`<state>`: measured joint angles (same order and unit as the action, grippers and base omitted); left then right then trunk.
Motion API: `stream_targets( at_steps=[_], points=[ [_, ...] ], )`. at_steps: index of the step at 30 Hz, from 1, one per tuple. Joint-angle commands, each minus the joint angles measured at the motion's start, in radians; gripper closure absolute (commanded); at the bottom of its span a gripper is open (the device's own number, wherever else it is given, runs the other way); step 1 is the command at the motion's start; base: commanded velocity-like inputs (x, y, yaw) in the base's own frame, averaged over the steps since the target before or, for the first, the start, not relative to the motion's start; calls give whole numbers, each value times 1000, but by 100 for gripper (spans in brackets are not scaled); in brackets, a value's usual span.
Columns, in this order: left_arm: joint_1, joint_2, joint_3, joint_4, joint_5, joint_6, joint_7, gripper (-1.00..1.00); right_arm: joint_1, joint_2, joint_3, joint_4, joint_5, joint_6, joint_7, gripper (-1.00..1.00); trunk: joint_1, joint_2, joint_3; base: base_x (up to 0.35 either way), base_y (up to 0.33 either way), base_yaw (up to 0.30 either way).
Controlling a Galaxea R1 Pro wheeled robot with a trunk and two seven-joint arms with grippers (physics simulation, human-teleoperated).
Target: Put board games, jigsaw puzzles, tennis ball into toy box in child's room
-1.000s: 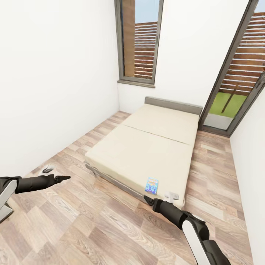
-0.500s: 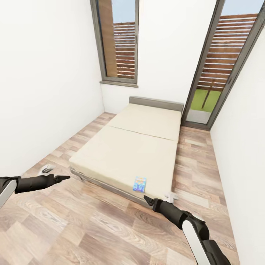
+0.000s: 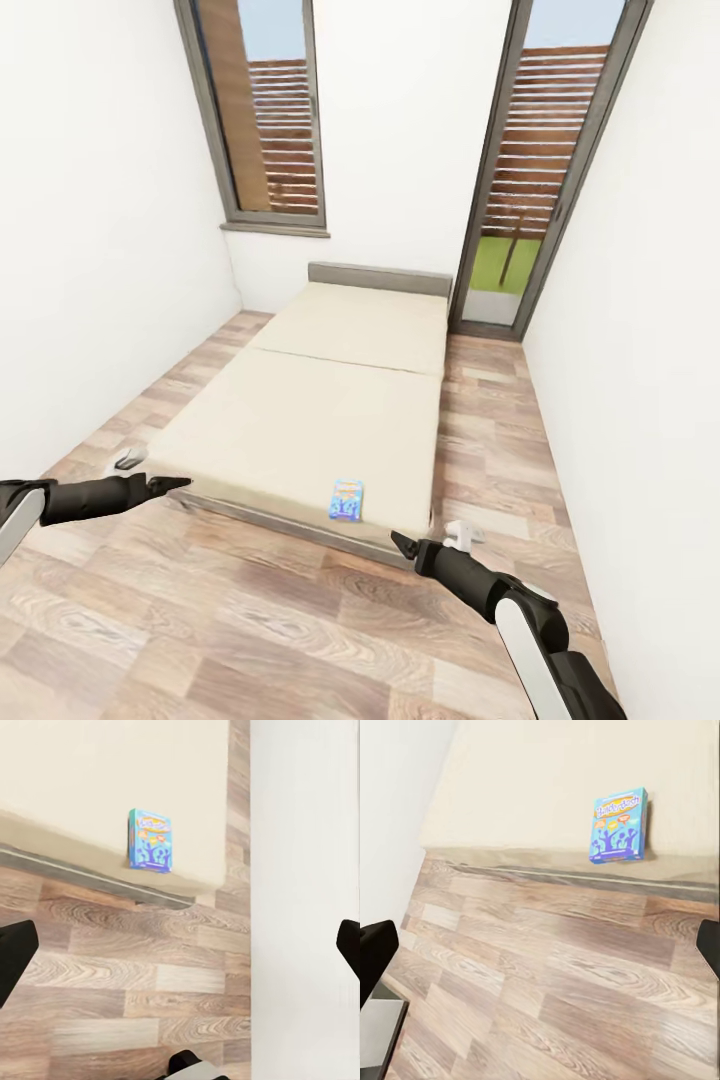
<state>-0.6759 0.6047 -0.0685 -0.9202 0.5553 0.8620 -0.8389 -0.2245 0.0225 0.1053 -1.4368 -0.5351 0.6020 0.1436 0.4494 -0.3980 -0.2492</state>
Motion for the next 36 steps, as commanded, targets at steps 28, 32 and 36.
stream_targets(
  at_steps=[28,32,36],
  points=[
    [-1,1,-2,0,5,5,0,-100,-1,1,-1,-1,-2,5,2,-100,1,-2,-2,0,0,-281],
    [-1,1,-2,0,5,5,0,-100,-1,1,-1,0,-2,5,2,-100,1,-2,-2,0,0,-281],
    [-1,1,-2,0,5,5,0,-100,-1,1,-1,1,-2,5,2,-100,1,-2,-2,0,0,-281]
  ],
)
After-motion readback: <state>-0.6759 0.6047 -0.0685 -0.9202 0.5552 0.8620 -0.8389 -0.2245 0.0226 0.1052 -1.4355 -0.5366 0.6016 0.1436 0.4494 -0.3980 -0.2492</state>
